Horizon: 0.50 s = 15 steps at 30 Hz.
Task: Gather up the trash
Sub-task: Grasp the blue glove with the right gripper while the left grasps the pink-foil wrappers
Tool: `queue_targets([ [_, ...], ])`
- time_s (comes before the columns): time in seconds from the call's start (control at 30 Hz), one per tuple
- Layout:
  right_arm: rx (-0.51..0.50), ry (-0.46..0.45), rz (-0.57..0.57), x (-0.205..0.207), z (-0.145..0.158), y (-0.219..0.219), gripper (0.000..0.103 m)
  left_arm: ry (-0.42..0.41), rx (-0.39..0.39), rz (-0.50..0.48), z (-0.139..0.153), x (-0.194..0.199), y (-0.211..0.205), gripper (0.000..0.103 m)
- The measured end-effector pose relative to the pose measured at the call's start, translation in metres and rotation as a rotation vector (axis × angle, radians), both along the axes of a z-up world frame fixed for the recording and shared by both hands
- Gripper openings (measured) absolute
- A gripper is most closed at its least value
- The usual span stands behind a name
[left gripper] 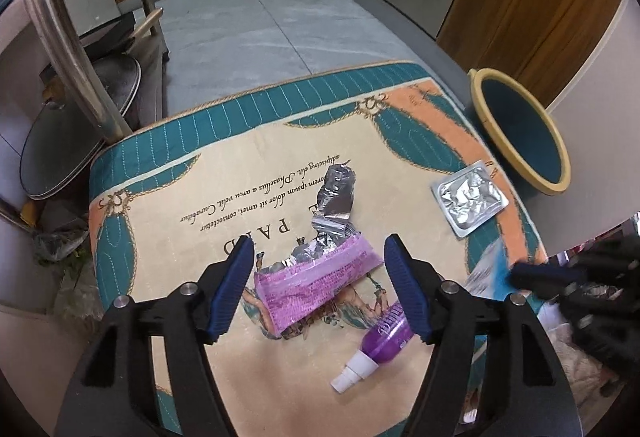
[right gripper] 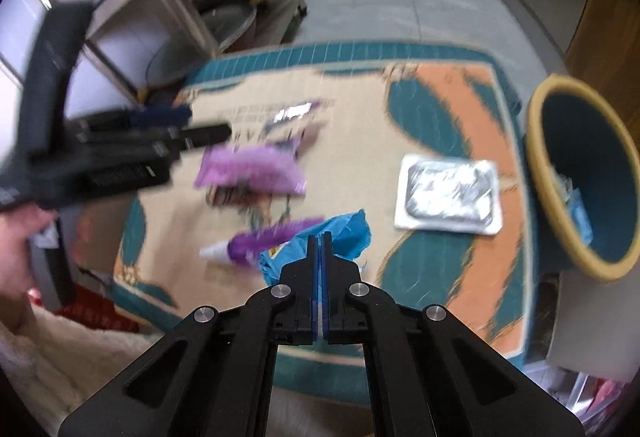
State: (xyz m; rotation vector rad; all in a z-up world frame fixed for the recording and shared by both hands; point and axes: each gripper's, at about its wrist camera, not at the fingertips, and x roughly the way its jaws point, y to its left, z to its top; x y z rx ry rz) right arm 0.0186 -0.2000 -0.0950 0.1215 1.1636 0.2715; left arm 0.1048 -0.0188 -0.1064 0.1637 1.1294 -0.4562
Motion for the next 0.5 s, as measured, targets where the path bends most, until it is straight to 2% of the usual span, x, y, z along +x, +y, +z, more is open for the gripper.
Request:
queue_targets([
  [0.13,0.029,-0.008,-0.041,0.014,0.005,-0.017,0.002,0.024,0.028,-0.018,-0.015,0.009,-0.013,0.067],
  [0.27,0.007,-0.007,-0.059,0.028,0.000,-0.027,0.002,0.049,0.069,-0.045,-0.033,0.018,-0.025,0.067],
  [0.37,0.012,-0.009,-0.066,0.035,-0.001,-0.032,0.002,0.066,0.105,-0.079,-0.046,0.023,-0.036,0.063],
  [0.4,0.011,-0.007,-0.068,0.038,-0.003,-0.034,0.002,0.069,0.111,-0.083,-0.048,0.024,-0.038,0.057],
  [0.43,0.010,-0.002,-0.073,0.041,-0.005,-0.036,0.002,0.075,0.112,-0.086,-0.051,0.025,-0.040,0.044],
  [0.47,0.016,0.004,-0.082,0.043,-0.006,-0.039,0.002,0.081,0.112,-0.087,-0.053,0.027,-0.042,0.037],
  [0.5,0.025,0.010,-0.091,0.044,-0.007,-0.041,0.002,0.085,0.115,-0.089,-0.054,0.028,-0.043,0.026],
])
